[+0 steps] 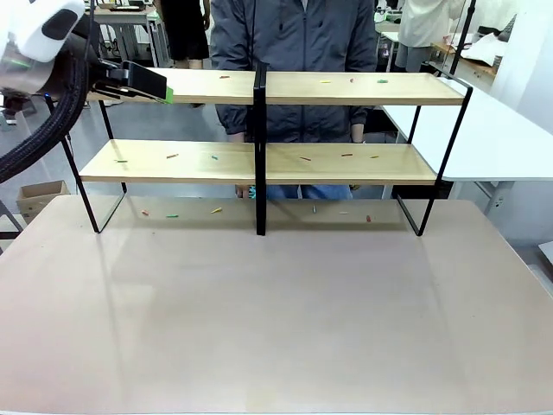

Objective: Clean the shelves.
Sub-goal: Pick up the Duster when the human hands it over, then clean a randomly selected level of the Shelf with the Duster.

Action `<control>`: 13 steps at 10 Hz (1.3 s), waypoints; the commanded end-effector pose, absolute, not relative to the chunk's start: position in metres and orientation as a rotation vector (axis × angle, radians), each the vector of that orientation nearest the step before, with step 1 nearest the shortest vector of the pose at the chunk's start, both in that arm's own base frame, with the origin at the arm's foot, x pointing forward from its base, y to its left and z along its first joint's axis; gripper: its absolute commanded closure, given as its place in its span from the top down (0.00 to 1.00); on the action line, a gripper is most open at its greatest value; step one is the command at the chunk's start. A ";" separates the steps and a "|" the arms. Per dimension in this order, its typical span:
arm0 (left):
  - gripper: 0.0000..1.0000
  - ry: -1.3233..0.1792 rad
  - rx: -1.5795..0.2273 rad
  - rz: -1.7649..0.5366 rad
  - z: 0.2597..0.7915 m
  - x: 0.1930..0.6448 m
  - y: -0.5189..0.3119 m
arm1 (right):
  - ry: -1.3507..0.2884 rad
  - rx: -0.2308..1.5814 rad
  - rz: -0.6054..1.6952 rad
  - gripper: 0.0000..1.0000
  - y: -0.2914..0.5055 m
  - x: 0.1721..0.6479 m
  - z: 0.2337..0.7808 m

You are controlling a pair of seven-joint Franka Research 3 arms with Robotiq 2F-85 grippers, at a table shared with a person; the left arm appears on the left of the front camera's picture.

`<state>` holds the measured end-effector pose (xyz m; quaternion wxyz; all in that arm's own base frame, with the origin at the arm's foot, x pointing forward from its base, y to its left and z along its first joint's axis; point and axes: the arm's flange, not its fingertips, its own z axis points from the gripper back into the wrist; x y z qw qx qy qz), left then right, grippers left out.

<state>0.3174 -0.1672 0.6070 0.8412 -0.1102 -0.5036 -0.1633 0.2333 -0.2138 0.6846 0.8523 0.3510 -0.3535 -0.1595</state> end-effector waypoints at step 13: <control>1.00 -1.066 -0.230 -0.344 0.607 0.318 -0.167 | -0.748 0.799 -0.291 0.00 -0.208 0.238 0.701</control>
